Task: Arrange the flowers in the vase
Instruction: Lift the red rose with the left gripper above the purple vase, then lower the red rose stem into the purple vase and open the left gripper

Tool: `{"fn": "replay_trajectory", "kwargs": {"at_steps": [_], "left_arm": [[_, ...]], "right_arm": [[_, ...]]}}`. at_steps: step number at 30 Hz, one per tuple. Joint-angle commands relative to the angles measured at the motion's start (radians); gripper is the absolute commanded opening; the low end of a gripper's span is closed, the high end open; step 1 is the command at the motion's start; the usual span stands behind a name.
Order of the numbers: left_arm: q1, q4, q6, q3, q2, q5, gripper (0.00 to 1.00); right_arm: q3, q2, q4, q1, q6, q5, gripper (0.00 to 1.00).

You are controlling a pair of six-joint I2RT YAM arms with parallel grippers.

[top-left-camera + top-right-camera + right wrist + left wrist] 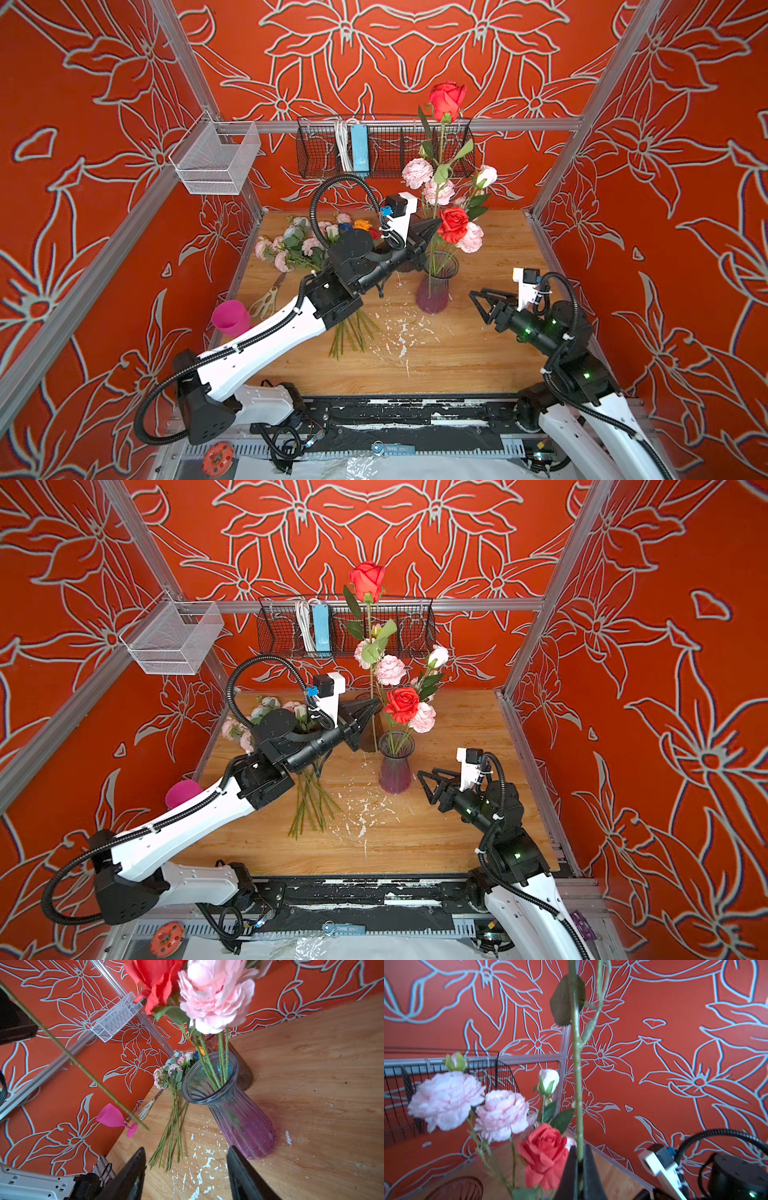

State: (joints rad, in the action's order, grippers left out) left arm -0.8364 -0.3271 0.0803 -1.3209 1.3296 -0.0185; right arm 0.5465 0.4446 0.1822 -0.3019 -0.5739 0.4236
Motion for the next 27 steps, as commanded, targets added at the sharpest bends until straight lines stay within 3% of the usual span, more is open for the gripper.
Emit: {"fn": "replay_trajectory", "kwargs": {"at_steps": [1, 11, 27], "left_arm": [[-0.007, -0.171, -0.082, -0.063, 0.081, 0.025, 0.0], [-0.009, -0.258, -0.15, -0.132, 0.262, 0.081, 0.0], [-0.011, -0.24, -0.098, 0.117, 0.188, 0.082, 0.0]], "right_arm": [[-0.006, -0.017, 0.011, 0.002, 0.011, -0.042, 0.64], [-0.009, -0.067, 0.068, 0.003, 0.039, -0.07, 0.64], [-0.026, -0.032, 0.033, 0.003, 0.045, -0.048, 0.65]]}}
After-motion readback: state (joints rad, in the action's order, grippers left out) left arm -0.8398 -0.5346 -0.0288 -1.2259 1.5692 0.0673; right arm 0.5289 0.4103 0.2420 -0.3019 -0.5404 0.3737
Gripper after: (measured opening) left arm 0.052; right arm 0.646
